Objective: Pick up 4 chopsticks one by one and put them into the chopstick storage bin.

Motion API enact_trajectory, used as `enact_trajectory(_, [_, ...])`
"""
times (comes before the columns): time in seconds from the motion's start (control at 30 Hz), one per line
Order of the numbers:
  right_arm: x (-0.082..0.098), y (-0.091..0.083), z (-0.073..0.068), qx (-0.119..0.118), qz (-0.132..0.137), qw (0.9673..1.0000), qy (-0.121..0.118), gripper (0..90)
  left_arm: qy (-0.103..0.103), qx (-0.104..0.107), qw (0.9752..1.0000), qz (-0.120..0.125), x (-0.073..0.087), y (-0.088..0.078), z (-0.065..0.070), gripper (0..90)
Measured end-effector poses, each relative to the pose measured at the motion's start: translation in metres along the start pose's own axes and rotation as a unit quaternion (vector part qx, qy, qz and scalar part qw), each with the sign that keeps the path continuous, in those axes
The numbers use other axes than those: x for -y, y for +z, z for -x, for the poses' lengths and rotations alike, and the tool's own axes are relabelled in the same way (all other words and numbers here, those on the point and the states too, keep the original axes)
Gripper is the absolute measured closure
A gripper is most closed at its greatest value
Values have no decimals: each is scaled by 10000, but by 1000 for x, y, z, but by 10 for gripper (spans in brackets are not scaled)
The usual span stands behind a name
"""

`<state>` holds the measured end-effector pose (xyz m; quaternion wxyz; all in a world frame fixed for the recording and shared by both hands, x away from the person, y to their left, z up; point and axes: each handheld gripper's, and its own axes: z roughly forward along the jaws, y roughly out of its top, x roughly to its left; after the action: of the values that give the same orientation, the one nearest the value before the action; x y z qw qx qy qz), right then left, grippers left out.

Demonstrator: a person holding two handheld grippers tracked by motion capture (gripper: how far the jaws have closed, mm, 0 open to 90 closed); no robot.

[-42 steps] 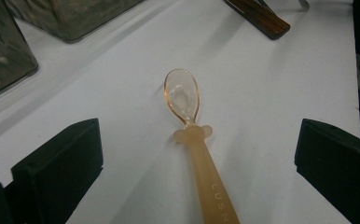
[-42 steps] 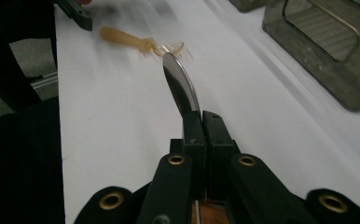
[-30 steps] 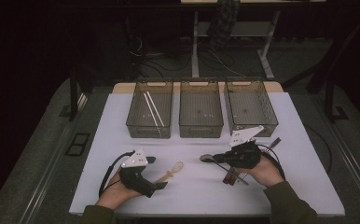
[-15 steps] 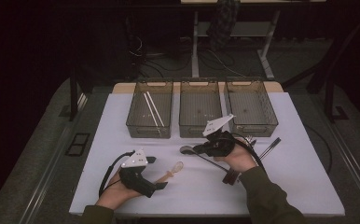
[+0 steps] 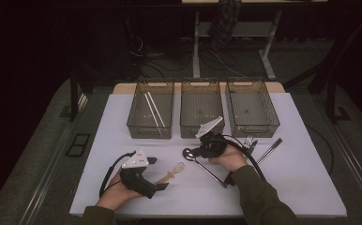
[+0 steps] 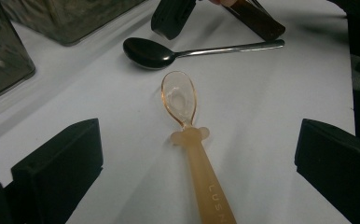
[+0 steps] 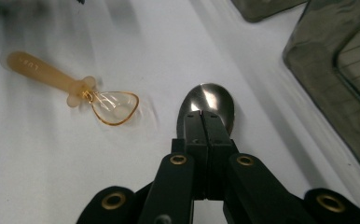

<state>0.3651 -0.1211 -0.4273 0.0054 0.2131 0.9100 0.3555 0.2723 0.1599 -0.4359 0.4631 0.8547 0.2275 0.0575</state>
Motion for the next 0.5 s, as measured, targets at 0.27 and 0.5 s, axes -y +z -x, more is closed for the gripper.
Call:
enact_trajectory(0.27, [14, -29, 2, 54, 456, 9985, 306, 804, -5, -8, 10000, 1, 0, 0, 0, 0])
enact_trajectory(0.5, [38, -57, 6, 420, 660, 9954, 555, 629, -9, -29, 10000, -42, 0, 0, -1, 0])
